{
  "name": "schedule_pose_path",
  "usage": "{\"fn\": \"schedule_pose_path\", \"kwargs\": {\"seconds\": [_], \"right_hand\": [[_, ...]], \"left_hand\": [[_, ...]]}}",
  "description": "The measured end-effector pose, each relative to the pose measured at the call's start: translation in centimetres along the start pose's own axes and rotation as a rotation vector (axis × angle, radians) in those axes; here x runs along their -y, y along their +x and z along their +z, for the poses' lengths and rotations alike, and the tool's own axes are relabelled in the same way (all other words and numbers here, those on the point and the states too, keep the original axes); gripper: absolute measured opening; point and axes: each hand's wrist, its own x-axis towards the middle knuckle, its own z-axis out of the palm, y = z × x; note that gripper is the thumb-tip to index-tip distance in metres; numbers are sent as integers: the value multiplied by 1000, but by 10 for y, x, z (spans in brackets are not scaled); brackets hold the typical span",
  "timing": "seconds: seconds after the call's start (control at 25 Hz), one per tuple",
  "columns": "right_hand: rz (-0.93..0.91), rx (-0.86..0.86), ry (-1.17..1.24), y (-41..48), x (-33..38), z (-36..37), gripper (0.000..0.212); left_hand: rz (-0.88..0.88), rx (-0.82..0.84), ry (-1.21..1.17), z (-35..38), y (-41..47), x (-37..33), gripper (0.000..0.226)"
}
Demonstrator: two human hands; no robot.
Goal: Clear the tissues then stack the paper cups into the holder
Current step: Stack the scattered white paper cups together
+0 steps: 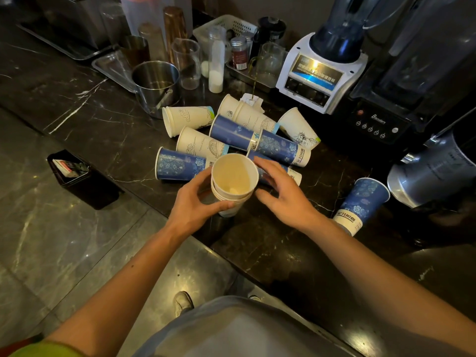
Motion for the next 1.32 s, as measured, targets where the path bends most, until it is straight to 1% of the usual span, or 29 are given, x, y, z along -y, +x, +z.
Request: {"fn": "schedule_pose_path", "kwargs": {"seconds": [0.12,0.28,0.36,0.48,0.6,0.72,0.84,0.96,1.08,1.16,1.24,1.32], "right_hand": [[54,-59,72,3,-6,-15,63],[129,-289,97,27,-22,-47,50],[172,-355,62,47,-36,-63,48],[242,-386,-100,81,-58,-81,53],[341,-353,-288,120,-81,-101,64],[420,-240,-501,147,-106,-115,73],[506,-154,-588,165,-128,-126,76],[560,-167,-673,168,-146,-130,74],[544,-254,-671,163,-155,-134,67],[494,-349,-656,156,-152,-134,67],[375,-448,-638,144,-143,-133,68],[224,-507,-571,133,-127,-129,69]], "left_hand": [[-14,-1,1,2,2,3,91],[-26,-22,-7,8,2,5,91],[-29,-40,-2,11,3,4,90],[-27,-54,3,14,3,2,88],[-37,-80,0,20,3,2,90],[-48,-94,-18,27,1,-1,88],[-62,-143,-9,35,3,-4,83],[-74,-162,10,36,3,-3,83],[-89,-172,14,38,2,-3,83],[-92,-176,20,37,1,-2,85],[-81,-163,18,38,1,-2,89],[-69,-158,17,36,2,0,92]]}}
